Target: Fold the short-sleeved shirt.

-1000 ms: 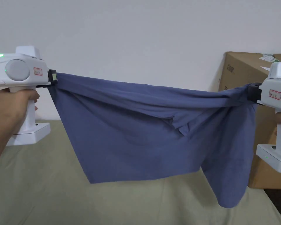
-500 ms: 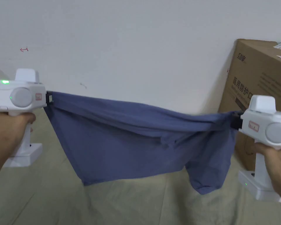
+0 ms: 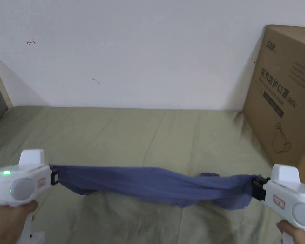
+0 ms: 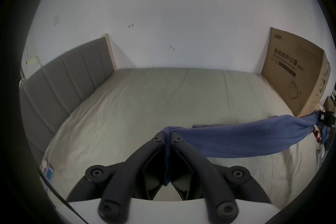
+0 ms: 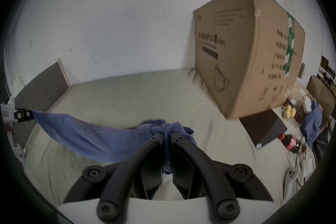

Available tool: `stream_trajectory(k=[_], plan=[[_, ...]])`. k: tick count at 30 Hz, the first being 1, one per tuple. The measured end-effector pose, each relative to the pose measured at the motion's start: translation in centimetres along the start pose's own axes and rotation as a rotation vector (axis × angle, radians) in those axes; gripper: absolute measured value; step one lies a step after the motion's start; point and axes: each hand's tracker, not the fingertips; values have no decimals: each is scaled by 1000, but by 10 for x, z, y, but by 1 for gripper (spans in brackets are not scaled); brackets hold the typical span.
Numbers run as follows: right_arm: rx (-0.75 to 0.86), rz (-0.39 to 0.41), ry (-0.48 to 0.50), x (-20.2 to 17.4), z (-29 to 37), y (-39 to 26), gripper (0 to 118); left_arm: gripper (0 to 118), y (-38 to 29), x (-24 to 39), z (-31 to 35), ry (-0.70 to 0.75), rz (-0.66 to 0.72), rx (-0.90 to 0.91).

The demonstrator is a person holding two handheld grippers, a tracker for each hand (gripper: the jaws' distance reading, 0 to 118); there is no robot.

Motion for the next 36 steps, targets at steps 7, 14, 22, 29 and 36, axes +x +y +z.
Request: stream_trajectory(k=[7,14,22,29,36], plan=[[-62,-42,16,10,71,-81,4,2,-105,-27,54,-4,-37,-82],[-121,-64,9,18,134,-148,4,2,-177,-45,109,6,-29,-152],[-239,-103,-43,23,176,-217,4,2,-246,-48,148,24,-45,-277],[-404,-46,-112,20,173,-263,4,2,-283,-53,153,65,-8,-372],[-455,-61,-128,10,165,-267,9,6,-292,-47,131,55,-16,-483]])
